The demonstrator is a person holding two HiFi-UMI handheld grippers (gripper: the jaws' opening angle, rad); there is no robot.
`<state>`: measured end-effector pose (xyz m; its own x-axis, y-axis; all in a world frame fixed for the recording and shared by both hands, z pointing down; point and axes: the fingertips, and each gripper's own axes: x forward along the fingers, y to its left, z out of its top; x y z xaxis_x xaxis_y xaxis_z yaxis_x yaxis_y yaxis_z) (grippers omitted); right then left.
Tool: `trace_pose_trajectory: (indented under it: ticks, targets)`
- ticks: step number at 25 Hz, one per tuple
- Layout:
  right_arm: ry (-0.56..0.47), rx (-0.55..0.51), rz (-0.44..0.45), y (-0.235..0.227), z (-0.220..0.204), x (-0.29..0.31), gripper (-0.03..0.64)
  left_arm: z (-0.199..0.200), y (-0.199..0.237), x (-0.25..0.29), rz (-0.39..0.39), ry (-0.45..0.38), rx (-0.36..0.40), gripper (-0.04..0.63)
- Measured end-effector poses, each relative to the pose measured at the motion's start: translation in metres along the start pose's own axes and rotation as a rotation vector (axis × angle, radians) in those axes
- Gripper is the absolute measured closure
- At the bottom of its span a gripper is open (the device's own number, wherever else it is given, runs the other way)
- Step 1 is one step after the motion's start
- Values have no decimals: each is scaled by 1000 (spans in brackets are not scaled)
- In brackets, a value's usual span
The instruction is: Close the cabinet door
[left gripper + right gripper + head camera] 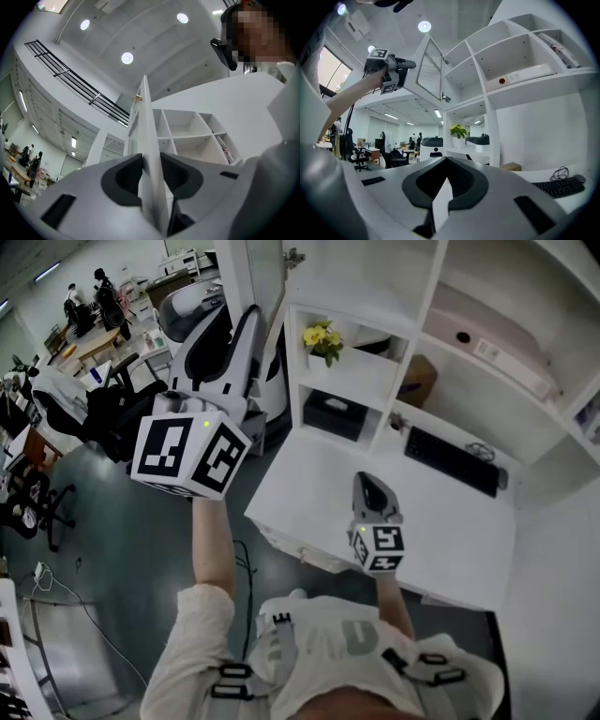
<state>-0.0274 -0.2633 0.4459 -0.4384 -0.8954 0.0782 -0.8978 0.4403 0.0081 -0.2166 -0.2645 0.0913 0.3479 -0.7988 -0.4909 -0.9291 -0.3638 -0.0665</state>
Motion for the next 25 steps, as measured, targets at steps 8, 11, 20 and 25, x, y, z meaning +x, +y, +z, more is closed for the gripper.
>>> trace_pose_trajectory:
  ticks: [8,11,20,25]
  targets:
    - [7,16,-44,-19,-5,-12,614,-7,-31,17,-48,9,5,453]
    - [2,18,-61,-25,-4,-17,614,-11,-45,24,-69,16,30,445]
    - [11,26,-116,-44,-6,-36,613,-24,-85,50,-116,38,118,425]
    - [20,40,-173,-63,-13,-51,614,-36,-106,71,-162,80,103,433]
